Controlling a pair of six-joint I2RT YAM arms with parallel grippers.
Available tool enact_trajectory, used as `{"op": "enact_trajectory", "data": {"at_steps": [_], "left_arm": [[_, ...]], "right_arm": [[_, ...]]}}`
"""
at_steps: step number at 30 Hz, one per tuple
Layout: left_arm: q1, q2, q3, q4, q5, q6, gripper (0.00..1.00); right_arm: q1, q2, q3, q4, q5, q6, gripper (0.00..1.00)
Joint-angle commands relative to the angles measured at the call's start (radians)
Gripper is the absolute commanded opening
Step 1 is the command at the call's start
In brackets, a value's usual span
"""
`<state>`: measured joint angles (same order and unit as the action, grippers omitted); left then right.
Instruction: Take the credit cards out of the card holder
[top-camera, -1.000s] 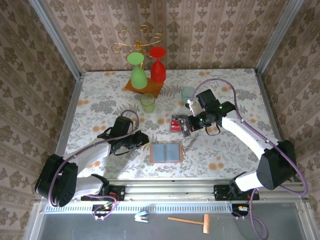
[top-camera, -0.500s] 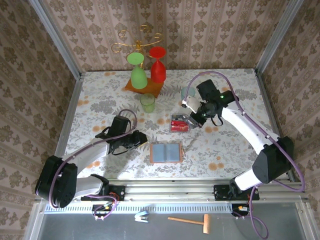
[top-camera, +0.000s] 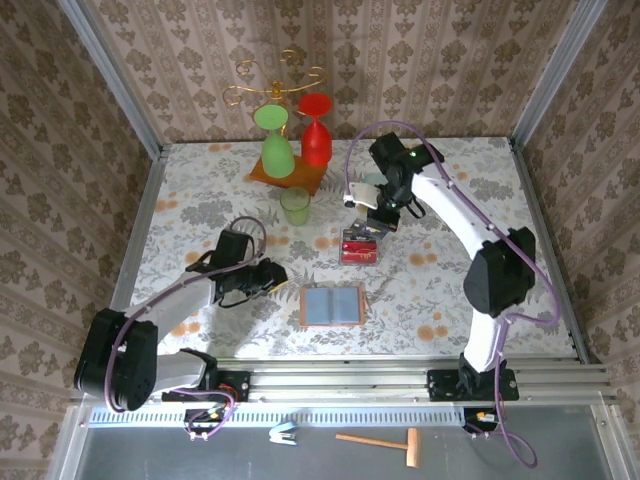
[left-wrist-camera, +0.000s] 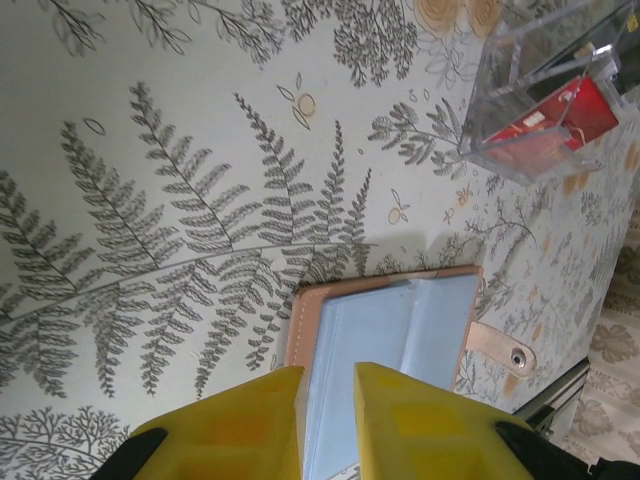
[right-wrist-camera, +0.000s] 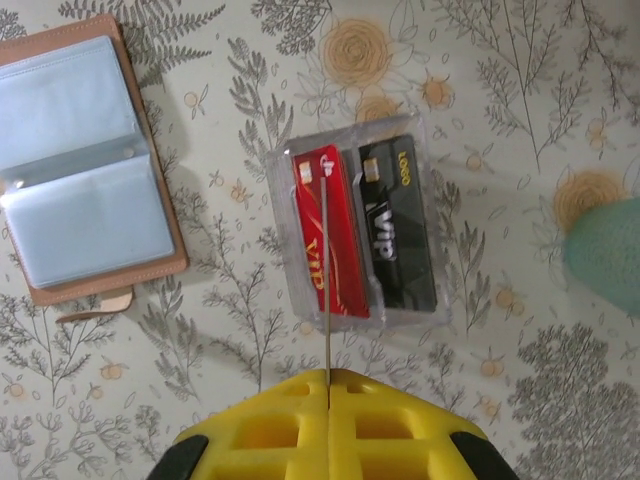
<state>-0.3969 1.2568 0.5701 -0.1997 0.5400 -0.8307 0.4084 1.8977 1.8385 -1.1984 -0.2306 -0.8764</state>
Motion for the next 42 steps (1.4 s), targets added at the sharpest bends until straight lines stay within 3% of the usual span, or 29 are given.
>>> {"op": "enact_trajectory", "data": {"at_steps": [1, 14, 42], "left_arm": [[0.026, 0.013, 0.036, -0.040, 0.028, 0.042, 0.20], [0.072, 0.007, 0.011, -0.043, 0.039, 0.042, 0.20], [0.105, -0.018, -0.032, -0.028, 0.048, 0.035, 0.20]], "right_arm": [[-0.005, 0.089, 0.121, -0.140, 0.008, -0.058, 0.00], [-0.001, 0.372, 0.472, -0.313, 0.012, -0.084, 0.00], [0.019, 0.478, 0.500, -0.347, 0.041, -0.097, 0.01]]}}
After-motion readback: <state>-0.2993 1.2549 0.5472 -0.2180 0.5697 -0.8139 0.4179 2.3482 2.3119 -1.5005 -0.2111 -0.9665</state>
